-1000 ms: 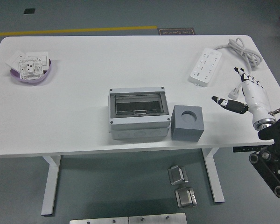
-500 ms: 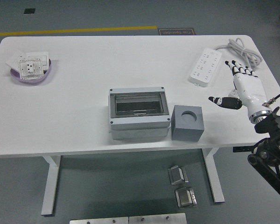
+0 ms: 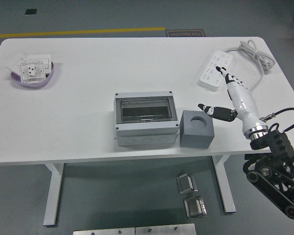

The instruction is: Pick up the cylinder from the cube,place it in the box,flap close box

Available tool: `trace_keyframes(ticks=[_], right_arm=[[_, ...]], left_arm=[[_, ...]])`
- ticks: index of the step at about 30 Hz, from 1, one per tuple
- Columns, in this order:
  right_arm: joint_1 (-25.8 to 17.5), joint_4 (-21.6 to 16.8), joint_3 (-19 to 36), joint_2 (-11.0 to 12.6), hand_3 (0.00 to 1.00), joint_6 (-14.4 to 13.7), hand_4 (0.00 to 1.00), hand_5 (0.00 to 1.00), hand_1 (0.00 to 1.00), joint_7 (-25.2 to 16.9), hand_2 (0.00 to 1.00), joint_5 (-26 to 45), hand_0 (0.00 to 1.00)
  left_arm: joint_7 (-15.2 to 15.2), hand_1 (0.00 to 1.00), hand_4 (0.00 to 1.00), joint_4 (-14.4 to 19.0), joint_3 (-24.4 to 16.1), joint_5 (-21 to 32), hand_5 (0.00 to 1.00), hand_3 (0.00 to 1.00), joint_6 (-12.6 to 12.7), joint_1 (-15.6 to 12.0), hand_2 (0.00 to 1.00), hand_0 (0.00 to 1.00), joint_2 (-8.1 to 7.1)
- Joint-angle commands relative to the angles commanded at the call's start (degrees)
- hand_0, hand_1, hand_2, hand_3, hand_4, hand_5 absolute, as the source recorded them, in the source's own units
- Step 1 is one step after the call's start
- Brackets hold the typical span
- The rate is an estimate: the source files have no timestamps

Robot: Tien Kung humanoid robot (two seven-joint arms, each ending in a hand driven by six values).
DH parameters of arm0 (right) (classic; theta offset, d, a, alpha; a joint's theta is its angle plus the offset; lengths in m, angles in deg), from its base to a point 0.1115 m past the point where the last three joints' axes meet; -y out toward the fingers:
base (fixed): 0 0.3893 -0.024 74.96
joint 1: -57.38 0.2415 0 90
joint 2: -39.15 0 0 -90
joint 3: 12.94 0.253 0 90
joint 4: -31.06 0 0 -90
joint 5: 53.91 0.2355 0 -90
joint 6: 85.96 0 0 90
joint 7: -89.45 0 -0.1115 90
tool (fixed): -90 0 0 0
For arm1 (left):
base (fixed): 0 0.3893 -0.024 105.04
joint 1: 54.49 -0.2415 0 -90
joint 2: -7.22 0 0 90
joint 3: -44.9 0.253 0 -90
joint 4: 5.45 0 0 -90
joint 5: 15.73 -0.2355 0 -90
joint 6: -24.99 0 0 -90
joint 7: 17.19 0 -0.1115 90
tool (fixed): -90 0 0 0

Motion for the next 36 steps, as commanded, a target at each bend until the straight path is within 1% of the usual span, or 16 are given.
trace_keyframes(ticks=[3,4,5,8,9,10,16,22,28,36], right_arm=[[1.6,1.4,-2.1,-0.8,0.998,1.1,0.807,0.105,0.998,1.0,0.998,-1.5,0.998],[2.2,1.8,-2.7,-1.0,0.998,1.5,0.787,0.086,0.998,1.4,0.998,-2.4,0.998],[2.8,2.3,-3.4,-1.2,0.998,2.1,0.787,0.086,0.998,2.0,0.998,-3.4,0.998],[4.4,3.4,-4.9,-1.5,0.998,3.5,0.787,0.086,0.998,3.4,0.998,-5.9,0.998],[4.9,3.7,-5.4,-1.5,0.998,3.9,0.787,0.086,0.998,3.7,0.998,-6.5,0.998],[5.3,3.9,-5.7,-1.5,0.998,4.2,0.756,0.061,0.998,3.9,0.998,-6.8,0.998],[7.3,4.5,-6.6,-0.7,0.998,5.3,0.750,0.059,0.998,4.6,0.998,-7.4,0.998],[7.6,5.5,-6.8,0.5,0.998,6.0,0.745,0.062,0.998,4.6,0.998,-7.3,0.998],[6.3,6.6,-7.0,1.7,0.998,6.0,0.743,0.065,0.998,3.9,0.998,-5.9,0.998],[5.7,7.2,-7.4,1.6,0.998,5.4,0.741,0.072,0.998,3.1,0.998,-4.4,0.998]], left_arm=[[-0.1,0.580,0.507,0.0,0.0,0.0,0.038,0.597,0.0,0.0,0.548,0.634,-0.02],[-0.1,0.580,0.507,0.0,0.0,0.0,0.039,0.597,0.0,0.0,0.548,0.635,-0.03],[-0.1,0.580,0.507,0.0,0.1,0.0,0.039,0.597,0.0,0.0,0.548,0.635,-0.04],[-0.1,0.580,0.507,0.0,0.2,0.1,0.039,0.597,0.0,0.1,0.548,0.635,-0.08],[-0.1,0.580,0.507,0.0,0.3,0.2,0.039,0.597,0.0,0.1,0.548,0.635,-0.09],[-0.1,0.579,0.505,0.0,0.3,0.2,0.039,0.598,0.0,0.1,0.548,0.635,-0.09],[-0.2,0.579,0.504,0.0,0.4,0.2,0.038,0.598,-0.1,0.1,0.547,0.635,-0.07],[-0.2,0.579,0.503,0.0,0.9,0.7,0.037,0.598,0.0,0.2,0.547,0.635,-0.18],[-0.1,0.579,0.502,0.0,1.0,0.6,0.035,0.597,0.0,0.2,0.547,0.635,-0.15],[-0.1,0.579,0.501,0.0,1.7,1.2,0.036,0.597,0.0,0.3,0.547,0.635,-0.14]])
